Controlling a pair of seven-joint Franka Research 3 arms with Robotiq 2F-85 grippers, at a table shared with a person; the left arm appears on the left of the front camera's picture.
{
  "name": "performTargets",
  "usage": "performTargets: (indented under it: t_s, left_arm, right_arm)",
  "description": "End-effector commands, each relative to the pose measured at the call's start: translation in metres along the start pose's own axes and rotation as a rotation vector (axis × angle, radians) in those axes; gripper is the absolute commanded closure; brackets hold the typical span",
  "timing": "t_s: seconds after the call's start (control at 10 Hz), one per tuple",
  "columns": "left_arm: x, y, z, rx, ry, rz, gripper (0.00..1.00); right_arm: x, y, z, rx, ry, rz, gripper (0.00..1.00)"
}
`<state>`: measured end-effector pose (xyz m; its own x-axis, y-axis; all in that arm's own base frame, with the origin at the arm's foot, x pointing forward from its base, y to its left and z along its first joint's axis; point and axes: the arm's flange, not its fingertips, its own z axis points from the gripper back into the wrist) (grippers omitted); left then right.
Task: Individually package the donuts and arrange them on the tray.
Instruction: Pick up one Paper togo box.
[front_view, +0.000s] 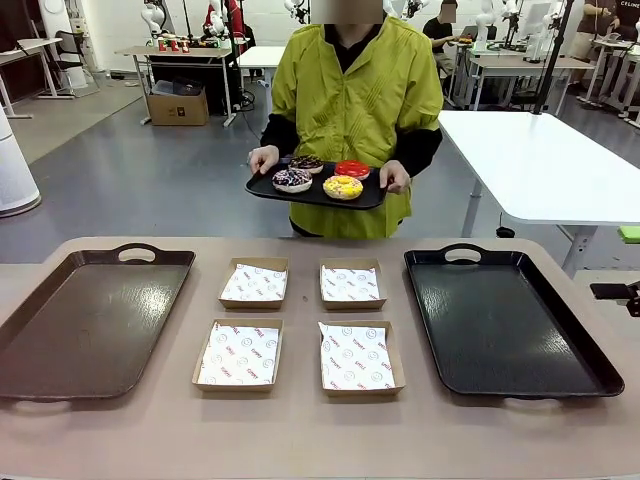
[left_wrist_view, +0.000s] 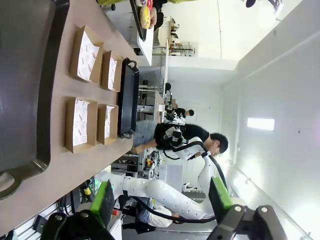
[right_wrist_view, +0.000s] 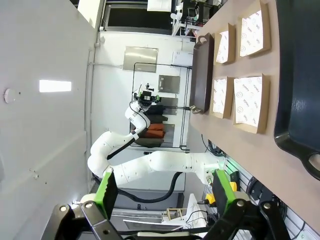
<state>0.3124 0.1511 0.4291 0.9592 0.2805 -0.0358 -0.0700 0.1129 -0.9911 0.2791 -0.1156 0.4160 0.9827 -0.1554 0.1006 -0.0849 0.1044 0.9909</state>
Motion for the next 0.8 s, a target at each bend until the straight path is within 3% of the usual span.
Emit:
performTargets:
  t_s: [0.0, 0.7]
  left_arm:
    - [-0.0006, -0.0007, 0.0013, -0.013, -0.004, -0.001, 0.00]
    - [-0.0006, -0.0007, 0.0013, -0.013, -0.004, -0.001, 0.00]
  right_arm:
    - [-0.0008, 0.0008, 0.0005, 0.020, 0.002, 0.003, 0.00]
    - [-0.0008, 0.0008, 0.0005, 0.020, 0.002, 0.003, 0.00]
